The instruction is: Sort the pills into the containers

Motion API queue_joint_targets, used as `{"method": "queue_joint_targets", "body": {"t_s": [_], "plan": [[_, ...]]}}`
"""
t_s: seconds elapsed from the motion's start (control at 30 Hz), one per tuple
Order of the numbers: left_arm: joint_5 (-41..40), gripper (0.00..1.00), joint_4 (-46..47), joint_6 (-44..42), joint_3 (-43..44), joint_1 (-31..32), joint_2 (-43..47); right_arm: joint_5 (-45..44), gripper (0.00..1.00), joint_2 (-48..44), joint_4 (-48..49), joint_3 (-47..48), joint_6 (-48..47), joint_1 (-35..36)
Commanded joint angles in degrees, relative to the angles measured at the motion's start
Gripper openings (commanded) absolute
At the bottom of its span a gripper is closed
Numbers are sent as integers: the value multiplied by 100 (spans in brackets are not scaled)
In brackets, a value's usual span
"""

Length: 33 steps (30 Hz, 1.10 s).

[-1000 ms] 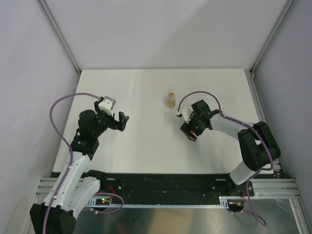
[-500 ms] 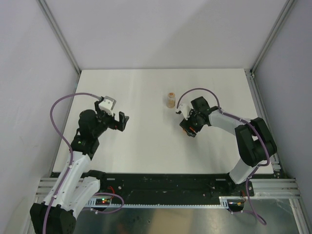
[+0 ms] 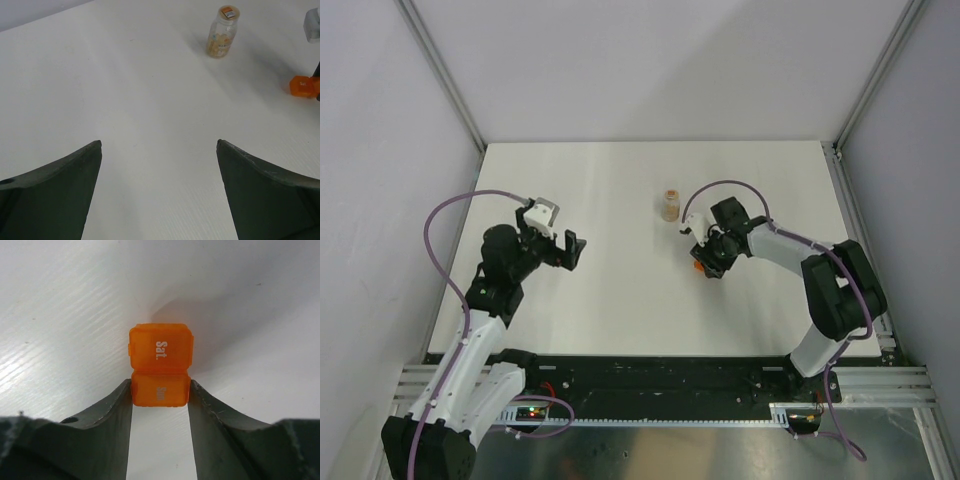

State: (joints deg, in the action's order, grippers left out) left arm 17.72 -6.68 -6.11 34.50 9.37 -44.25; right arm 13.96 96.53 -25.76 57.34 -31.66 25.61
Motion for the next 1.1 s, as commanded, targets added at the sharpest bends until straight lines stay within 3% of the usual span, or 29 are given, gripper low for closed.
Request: {"method": "queue_joint_targets", "body": {"t_s": [0.0, 0.2, 0.43, 0.7, 1.07], "plan": [[467, 100, -158, -193, 384, 30, -88, 476, 22, -616, -563, 539, -54, 48], [1806, 100, -1030, -678, 1464, 355, -492, 1453, 16, -1218, -2070, 1584, -269, 448], [3007, 100, -1922, -896, 2793, 1334, -1084, 2473, 11, -1268, -3344, 2836, -313, 825], [2970, 100, -2071, -787, 3529, 2397, -1763, 3075, 6, -1142, -4028, 3780, -361, 1179], [2725, 97, -2145, -1033, 3808, 3139, -2277, 3318, 2, -1290, -4162, 3849, -434, 1331]]}}
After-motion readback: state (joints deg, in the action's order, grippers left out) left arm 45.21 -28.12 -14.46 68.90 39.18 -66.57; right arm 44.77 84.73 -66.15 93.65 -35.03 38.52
